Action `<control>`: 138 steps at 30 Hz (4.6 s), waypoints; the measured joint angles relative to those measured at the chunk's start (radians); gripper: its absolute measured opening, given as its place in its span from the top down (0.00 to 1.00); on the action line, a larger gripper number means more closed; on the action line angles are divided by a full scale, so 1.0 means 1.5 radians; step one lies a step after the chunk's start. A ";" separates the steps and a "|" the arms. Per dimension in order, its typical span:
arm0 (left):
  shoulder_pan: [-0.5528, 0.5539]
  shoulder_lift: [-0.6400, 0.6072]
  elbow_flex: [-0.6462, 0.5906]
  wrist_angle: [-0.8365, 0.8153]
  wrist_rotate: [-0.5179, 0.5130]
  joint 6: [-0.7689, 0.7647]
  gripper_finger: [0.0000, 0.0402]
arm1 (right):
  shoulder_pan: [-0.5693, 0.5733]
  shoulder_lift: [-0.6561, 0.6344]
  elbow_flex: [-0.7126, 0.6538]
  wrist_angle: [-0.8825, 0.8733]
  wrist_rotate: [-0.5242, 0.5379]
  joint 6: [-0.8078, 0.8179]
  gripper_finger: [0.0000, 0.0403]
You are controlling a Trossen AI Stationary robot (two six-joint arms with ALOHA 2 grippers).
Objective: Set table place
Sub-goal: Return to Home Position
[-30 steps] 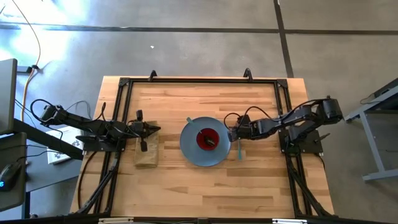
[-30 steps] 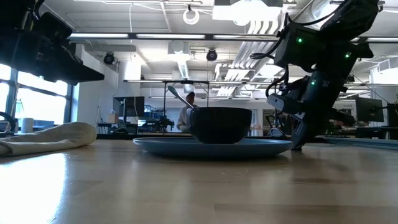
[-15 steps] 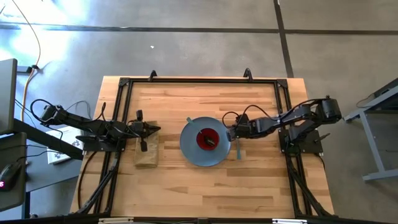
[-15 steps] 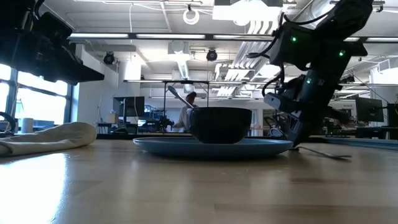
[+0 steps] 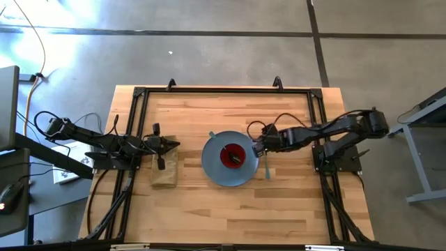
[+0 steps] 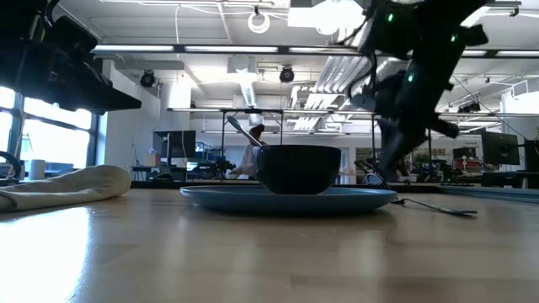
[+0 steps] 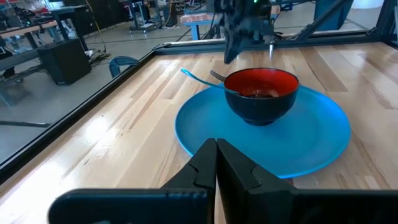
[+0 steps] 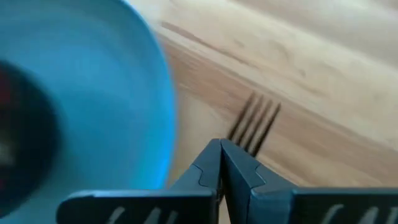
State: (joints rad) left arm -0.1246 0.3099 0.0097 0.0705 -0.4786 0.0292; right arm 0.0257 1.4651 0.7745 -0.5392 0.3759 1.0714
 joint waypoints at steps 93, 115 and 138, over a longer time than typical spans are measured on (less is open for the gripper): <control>0.000 0.014 0.000 0.000 -0.008 0.054 1.00 | 0.009 -0.972 -0.484 0.296 -0.248 -0.471 1.00; 0.000 0.014 0.000 0.000 -0.008 0.054 1.00 | 0.009 -0.972 -0.484 0.296 -0.248 -0.471 1.00; 0.000 0.014 0.000 0.000 -0.008 0.054 1.00 | 0.009 -0.972 -0.484 0.296 -0.248 -0.471 1.00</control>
State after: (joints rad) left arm -0.1248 0.3313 0.0097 0.0708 -0.4904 0.1097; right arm 0.0399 0.0074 0.0490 -0.0952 0.0036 0.3653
